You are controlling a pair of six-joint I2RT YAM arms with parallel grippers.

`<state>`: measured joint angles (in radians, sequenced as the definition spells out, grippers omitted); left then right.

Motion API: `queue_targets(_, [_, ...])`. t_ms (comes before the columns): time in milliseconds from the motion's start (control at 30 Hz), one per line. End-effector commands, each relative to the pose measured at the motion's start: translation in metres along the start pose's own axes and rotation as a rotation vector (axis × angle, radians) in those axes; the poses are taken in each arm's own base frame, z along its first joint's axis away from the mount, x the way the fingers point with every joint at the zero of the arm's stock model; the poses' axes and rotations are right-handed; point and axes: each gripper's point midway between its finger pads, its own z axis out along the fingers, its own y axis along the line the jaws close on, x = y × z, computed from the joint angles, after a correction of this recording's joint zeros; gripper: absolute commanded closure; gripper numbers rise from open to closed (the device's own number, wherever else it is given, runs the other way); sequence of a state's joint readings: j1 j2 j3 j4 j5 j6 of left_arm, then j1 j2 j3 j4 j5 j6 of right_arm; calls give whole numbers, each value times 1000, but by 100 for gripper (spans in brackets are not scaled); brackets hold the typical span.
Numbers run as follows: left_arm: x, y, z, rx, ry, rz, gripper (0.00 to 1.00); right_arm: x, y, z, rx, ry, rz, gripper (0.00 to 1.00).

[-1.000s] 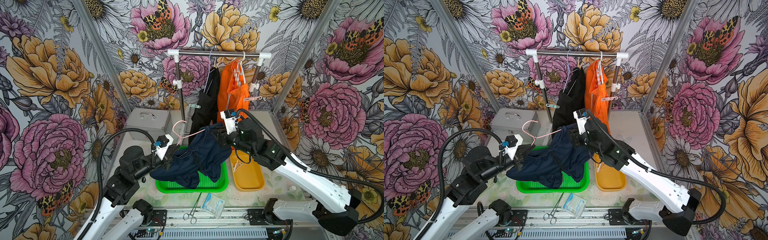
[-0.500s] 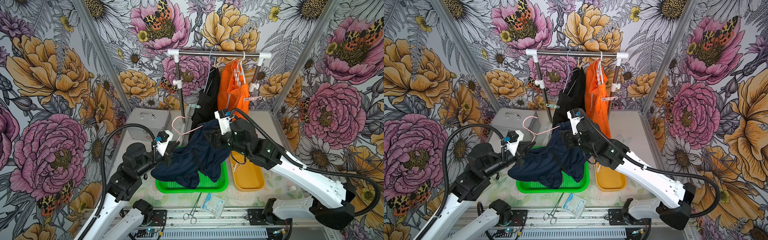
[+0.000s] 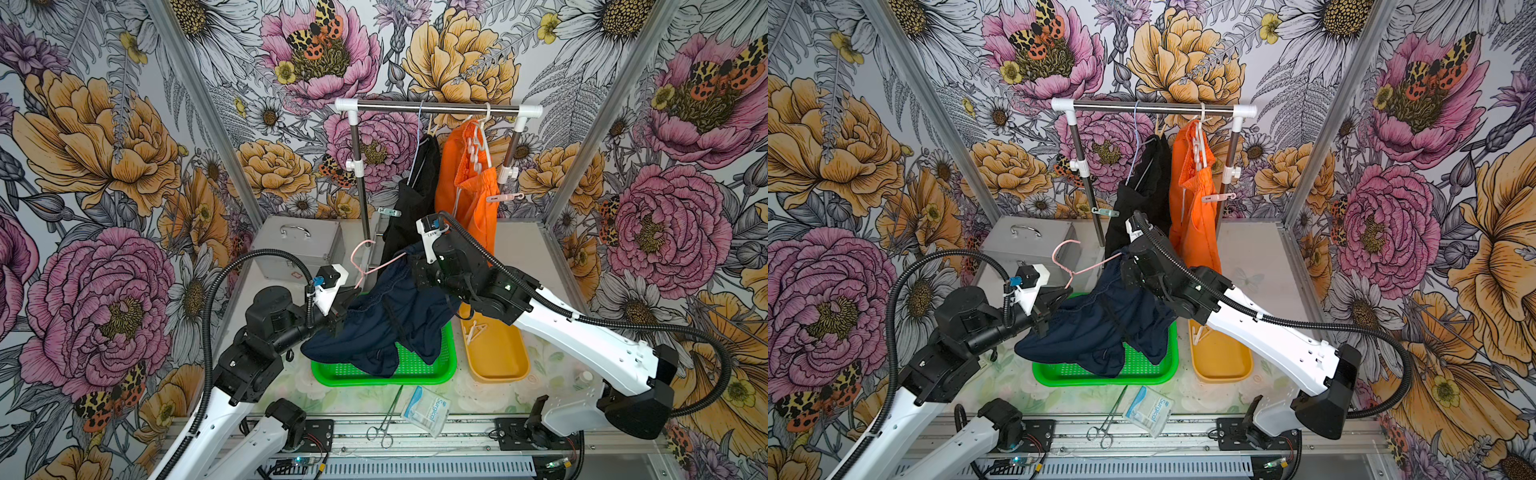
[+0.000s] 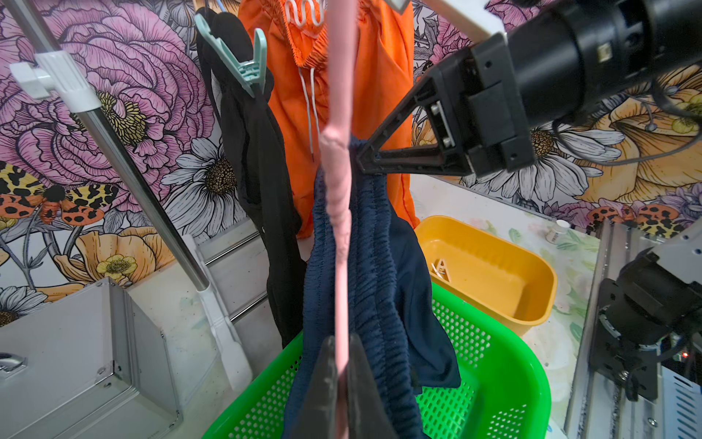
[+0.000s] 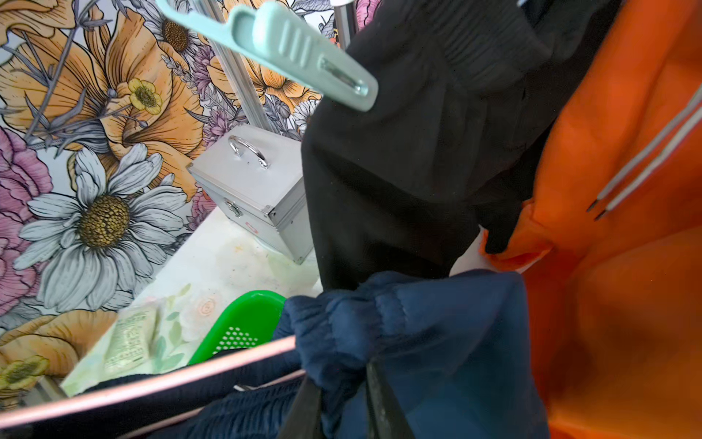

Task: Remove the clothespins securing shorts to the hanger
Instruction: Remove the shorts from the hanger.

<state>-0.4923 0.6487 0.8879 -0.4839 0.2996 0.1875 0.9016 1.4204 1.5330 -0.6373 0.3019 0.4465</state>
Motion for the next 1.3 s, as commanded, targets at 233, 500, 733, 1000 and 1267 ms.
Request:
queue_targets(233, [-2,-7,-29,-6,-3,88,100,-7,-65,-16,178,-42,73,100])
queue_targets(500, [1,-23,-49,38,-47,115,100,-7,-94,-23,238,-39,106,100])
queue_targets(733, [2,-23,-48,46,-31,117,100,-3,-98,-26,216,-27,141,100])
queue_targets(1000, [-23,-20,-50,27,-120,125,100,14,-90,-17,155,30,182,100])
queue_targets(1267, [-43,1,-56,-96,-218,35,100,22,-85,-18,108,28,190,100])
